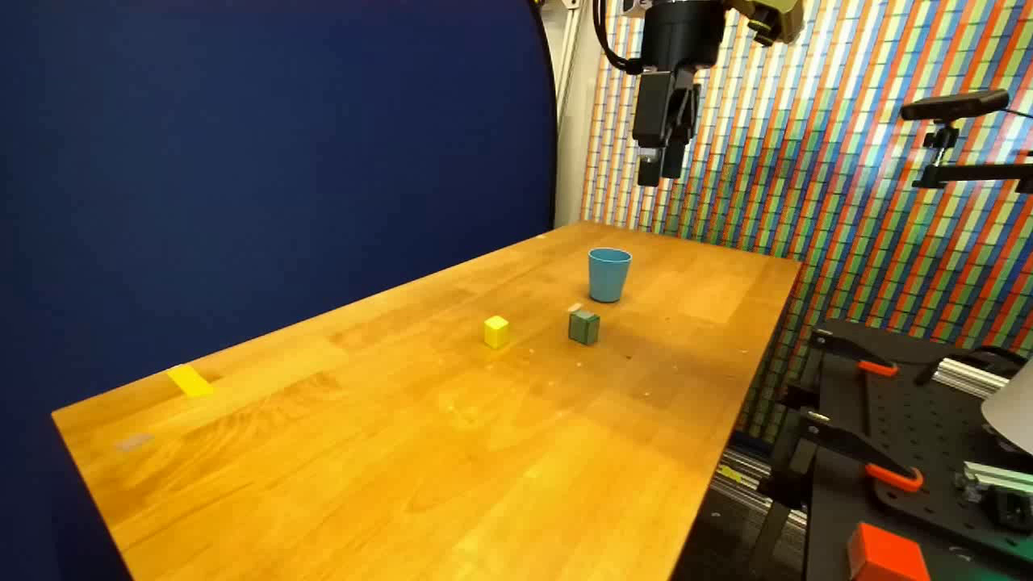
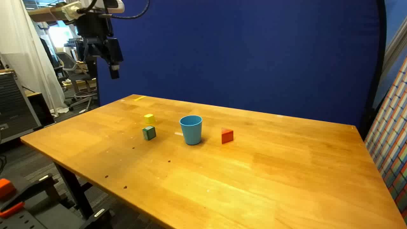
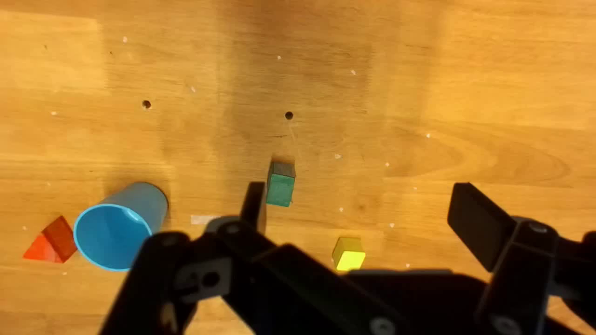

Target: Put the yellow block in the blue cup

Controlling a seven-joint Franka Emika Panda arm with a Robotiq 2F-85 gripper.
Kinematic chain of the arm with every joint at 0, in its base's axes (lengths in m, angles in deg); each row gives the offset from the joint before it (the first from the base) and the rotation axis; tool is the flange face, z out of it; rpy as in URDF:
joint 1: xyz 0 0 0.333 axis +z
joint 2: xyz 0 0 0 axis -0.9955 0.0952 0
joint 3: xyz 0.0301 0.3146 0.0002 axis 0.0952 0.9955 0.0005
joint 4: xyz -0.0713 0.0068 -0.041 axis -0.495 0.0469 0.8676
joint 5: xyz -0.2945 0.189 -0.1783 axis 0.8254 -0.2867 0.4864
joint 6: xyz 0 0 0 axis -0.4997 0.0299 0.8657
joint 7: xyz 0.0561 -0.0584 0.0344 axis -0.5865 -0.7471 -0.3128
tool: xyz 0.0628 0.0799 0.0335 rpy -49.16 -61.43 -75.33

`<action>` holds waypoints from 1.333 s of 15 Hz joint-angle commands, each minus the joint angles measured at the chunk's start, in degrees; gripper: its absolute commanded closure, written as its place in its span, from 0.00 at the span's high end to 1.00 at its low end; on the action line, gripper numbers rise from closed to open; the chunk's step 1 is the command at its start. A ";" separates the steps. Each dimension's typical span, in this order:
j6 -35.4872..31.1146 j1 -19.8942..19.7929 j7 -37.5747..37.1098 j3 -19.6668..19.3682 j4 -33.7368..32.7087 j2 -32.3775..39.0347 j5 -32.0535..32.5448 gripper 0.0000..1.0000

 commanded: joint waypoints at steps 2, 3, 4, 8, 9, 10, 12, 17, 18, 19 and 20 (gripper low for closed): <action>0.04 0.19 -0.05 -0.17 -0.50 0.01 0.06 1.00; 0.04 0.18 -0.05 -0.17 -0.67 -0.01 0.06 1.00; 0.04 0.18 -0.05 -0.17 -0.78 0.00 0.06 1.00; -2.08 0.08 -0.20 0.18 -3.63 6.17 0.75 1.00; -3.38 0.34 0.44 0.28 -4.69 8.98 0.51 1.00; -5.65 0.57 1.23 0.38 -6.50 13.57 0.32 1.00; -8.40 0.94 2.12 0.71 -9.14 19.81 0.97 1.00; -12.52 2.79 2.51 0.28 -21.79 38.69 5.56 1.00; -12.10 3.52 1.98 -0.31 -25.16 42.15 7.39 1.00; -11.78 4.05 2.15 -0.67 -28.59 45.65 8.54 1.00; -11.15 4.66 2.04 -1.17 -31.99 48.78 9.60 1.00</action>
